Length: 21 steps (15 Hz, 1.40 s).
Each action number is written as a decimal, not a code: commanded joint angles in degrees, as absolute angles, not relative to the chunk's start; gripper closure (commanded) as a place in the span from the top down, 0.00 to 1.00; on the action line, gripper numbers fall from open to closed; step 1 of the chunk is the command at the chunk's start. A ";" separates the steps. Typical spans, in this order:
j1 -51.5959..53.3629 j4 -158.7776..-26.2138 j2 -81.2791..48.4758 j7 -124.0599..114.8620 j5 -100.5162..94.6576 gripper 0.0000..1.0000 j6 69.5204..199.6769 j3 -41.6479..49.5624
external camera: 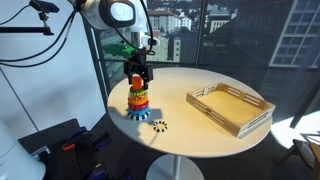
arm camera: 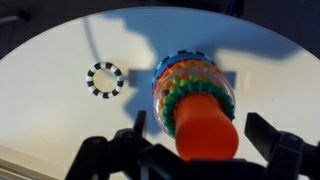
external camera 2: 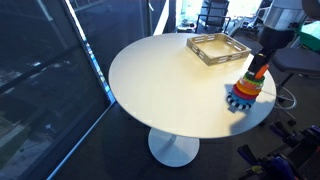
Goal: Pick up the green ring and put it on the table
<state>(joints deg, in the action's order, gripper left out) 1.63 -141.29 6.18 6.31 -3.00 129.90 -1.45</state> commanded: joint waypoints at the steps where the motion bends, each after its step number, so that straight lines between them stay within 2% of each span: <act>1: 1.67 -141.29 5.62 5.73 -3.01 1.00 130.94 -1.45; 2: 1.69 -141.30 5.51 5.85 -2.94 0.75 130.98 -1.45; 3: 1.70 -141.31 5.50 5.84 -2.95 0.74 131.04 -1.47; 6: 1.77 -141.32 5.80 6.20 -2.50 0.49 131.05 -1.45; 7: 1.81 -141.35 5.98 6.28 -2.41 0.45 131.13 -1.45; 21: 2.10 -142.15 13.36 7.22 0.19 0.45 128.21 -0.99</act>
